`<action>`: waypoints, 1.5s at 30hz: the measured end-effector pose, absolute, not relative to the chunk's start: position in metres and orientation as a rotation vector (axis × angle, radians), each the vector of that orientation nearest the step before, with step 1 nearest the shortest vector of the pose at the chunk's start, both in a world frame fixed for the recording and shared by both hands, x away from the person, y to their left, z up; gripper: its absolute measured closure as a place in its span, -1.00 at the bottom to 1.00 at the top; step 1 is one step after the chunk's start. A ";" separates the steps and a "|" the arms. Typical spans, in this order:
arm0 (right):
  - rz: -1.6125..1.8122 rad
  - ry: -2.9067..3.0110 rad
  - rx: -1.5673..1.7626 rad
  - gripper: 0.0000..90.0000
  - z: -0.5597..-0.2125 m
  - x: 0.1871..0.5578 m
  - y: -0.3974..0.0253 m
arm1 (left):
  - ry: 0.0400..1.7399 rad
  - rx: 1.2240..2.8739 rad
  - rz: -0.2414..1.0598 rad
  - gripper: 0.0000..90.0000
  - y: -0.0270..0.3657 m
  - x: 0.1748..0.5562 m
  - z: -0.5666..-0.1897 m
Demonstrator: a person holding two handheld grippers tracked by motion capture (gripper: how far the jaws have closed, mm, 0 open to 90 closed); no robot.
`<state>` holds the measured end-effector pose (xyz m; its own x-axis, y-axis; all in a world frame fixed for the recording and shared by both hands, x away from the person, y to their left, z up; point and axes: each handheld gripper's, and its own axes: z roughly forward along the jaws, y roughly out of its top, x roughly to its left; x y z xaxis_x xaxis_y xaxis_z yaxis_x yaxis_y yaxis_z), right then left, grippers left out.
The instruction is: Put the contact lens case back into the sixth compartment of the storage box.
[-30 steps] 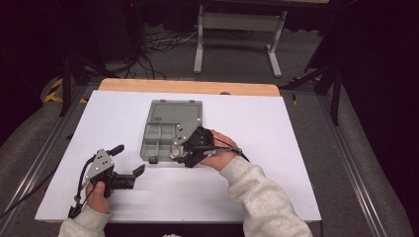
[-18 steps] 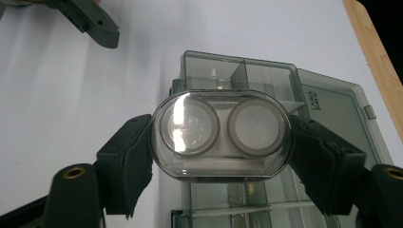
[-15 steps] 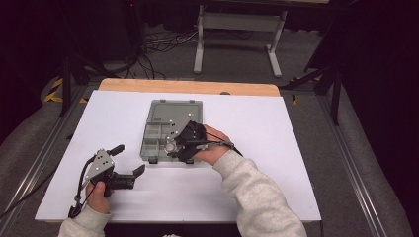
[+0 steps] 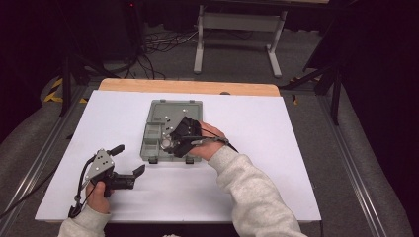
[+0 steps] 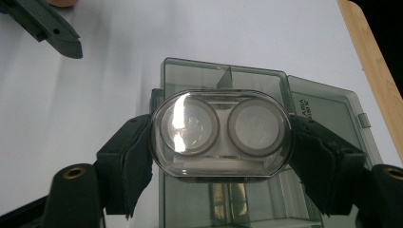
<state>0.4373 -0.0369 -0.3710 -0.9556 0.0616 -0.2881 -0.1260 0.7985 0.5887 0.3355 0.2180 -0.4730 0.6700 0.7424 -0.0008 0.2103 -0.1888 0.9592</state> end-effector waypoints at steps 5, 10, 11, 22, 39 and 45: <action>0.909 2.696 -0.045 -0.41 -0.373 0.442 -0.033 | 0.770 1.732 0.574 -0.99 0.218 0.336 -0.473; 0.909 2.698 -0.044 -0.41 -0.377 0.447 -0.028 | 0.769 1.732 0.572 -0.99 0.218 0.336 -0.473; 0.913 2.699 -0.044 -0.41 -0.377 0.447 -0.027 | 0.768 1.732 0.572 -0.99 0.218 0.336 -0.473; 0.893 2.709 -0.035 -0.40 -0.383 0.455 -0.023 | 0.771 1.734 0.572 -0.99 0.218 0.336 -0.473; 0.847 2.755 -0.034 -0.41 -0.399 0.465 -0.013 | 0.773 1.734 0.567 -0.99 0.218 0.336 -0.473; 0.828 2.777 -0.040 -0.41 -0.403 0.466 -0.011 | 0.773 1.734 0.568 -0.99 0.218 0.336 -0.473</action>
